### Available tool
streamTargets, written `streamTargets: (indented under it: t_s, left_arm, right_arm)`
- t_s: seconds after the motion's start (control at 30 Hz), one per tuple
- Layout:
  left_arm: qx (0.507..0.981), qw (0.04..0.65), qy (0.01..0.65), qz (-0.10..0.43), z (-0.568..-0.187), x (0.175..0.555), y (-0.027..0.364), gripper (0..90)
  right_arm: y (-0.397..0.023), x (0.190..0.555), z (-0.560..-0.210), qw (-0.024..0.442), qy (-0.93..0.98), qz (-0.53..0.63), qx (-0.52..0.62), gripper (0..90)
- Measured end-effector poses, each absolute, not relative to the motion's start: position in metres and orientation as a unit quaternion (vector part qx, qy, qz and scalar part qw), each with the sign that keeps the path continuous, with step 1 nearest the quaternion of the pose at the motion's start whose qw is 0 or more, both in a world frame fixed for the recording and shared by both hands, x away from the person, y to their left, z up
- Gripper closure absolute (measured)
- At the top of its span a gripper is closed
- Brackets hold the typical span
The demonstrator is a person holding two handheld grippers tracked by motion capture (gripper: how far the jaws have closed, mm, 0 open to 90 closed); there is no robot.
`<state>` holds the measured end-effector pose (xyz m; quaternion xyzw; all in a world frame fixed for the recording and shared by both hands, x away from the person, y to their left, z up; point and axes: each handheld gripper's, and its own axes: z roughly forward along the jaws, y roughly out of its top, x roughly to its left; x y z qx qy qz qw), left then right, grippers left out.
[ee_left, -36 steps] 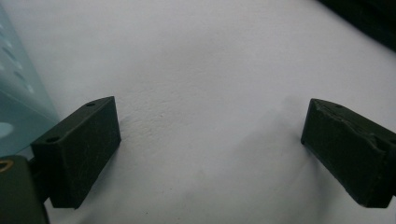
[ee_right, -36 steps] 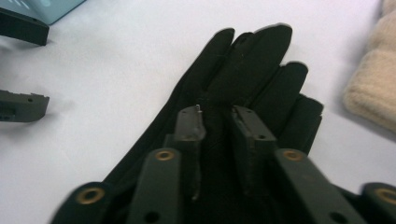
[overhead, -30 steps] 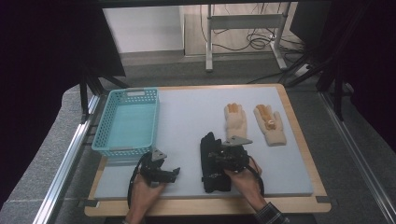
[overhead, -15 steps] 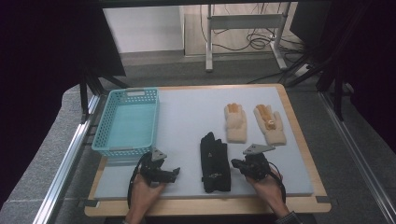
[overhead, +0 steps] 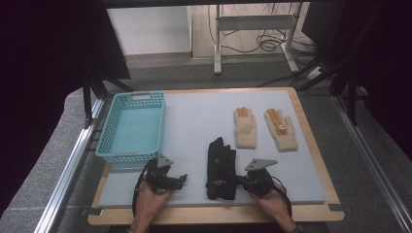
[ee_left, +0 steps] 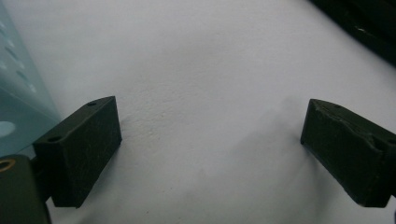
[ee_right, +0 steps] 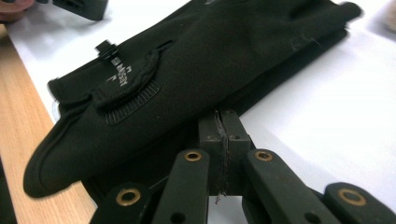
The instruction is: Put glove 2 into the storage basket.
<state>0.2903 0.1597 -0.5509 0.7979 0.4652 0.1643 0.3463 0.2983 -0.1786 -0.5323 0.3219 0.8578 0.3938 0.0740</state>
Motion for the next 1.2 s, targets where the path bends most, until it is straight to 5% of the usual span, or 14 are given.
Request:
streamTargets:
  t_s: [0.83,1.1,1.2]
  left_arm:
    - [0.801,0.338,0.466,0.165,-0.552,0.288,0.176,2.4]
    - [0.8,0.338,0.466,0.165,-0.552,0.289,0.176,2.1]
    - [0.8,0.339,0.467,0.165,-0.552,0.288,0.176,1.9]
  right_arm:
    - [-0.127,0.311,-0.532,0.086,0.869,0.393,0.287,81.2]
    - [-0.156,0.314,-0.518,0.12,0.857,0.399,0.304,69.1]
    - [-0.178,0.318,-0.515,0.131,0.848,0.399,0.324,58.3]
